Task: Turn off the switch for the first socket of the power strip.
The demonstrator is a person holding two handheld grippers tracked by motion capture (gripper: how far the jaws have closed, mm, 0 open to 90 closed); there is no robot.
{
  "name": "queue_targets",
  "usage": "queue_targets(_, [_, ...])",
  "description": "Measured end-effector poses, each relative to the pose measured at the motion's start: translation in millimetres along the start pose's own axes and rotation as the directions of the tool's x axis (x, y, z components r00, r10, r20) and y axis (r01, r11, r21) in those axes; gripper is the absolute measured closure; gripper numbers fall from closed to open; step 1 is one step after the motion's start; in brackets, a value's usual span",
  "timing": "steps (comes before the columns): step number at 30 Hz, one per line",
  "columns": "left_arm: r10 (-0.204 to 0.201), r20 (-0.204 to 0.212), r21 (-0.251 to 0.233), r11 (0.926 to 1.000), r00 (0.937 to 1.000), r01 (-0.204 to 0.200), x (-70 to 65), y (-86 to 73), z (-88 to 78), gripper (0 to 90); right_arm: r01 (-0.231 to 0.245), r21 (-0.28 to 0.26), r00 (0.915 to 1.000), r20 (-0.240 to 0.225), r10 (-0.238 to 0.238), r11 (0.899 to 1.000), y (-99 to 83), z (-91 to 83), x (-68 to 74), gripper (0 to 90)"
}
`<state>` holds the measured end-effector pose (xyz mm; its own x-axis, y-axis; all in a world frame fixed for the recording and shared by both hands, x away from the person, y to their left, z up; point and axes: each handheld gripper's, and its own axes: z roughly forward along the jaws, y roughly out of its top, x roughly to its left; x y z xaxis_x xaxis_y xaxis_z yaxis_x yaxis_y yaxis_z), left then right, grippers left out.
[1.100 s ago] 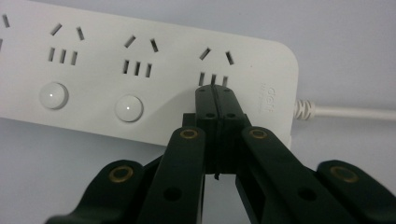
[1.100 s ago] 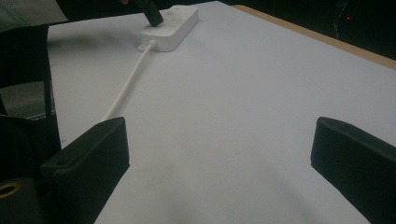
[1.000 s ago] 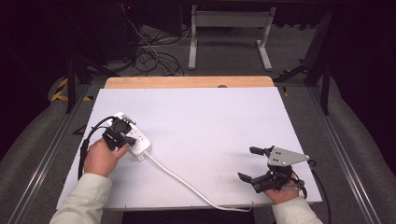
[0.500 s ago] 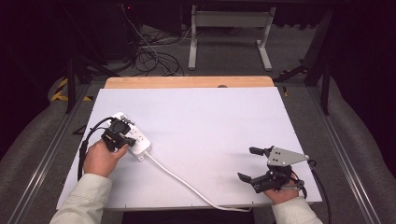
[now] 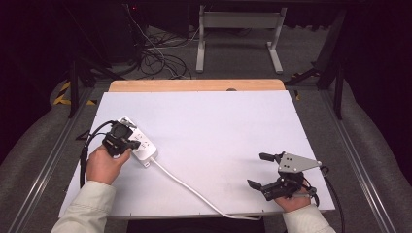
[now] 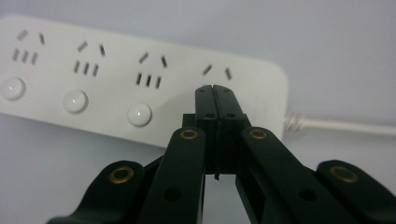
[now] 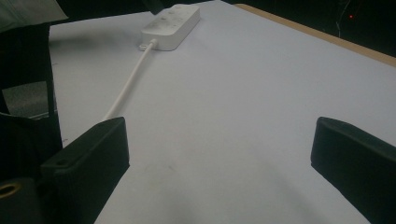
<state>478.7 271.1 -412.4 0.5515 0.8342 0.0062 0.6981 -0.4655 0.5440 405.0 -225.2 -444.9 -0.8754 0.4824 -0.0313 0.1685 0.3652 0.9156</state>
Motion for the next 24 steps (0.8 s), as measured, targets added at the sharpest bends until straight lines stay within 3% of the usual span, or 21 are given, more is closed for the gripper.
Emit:
queue_targets(3, [0.011, 0.0, -0.02, 0.9997, 0.9999, -0.011, -2.7, 1.9, -7.5, 89.8, -0.001, -0.001, 1.0, 0.002, 0.001, 1.0, -0.2, 0.0, -1.0, 4.9])
queue_targets(11, [0.013, 0.011, -0.018, 0.9997, 0.9999, -0.013, -5.4, 1.3, -14.0, 89.8, 0.0, -0.002, 1.0, 0.004, 0.0, 1.0, 0.3, -0.3, 0.2, 4.9])
queue_targets(19, [0.023, -0.016, -0.083, 0.9963, 0.9996, -0.024, -13.9, 4.0, -27.1, 89.5, -0.001, 0.0, 1.0, 0.006, 0.001, 1.0, -0.1, -0.5, -0.7, 4.9])
queue_targets(24, [0.032, 0.008, -0.134, 0.9906, 0.9995, -0.031, -17.3, 2.9, -35.2, 71.2, -0.003, -0.002, 1.0, 0.005, 0.003, 1.0, -0.2, -0.6, -0.5, 4.9])
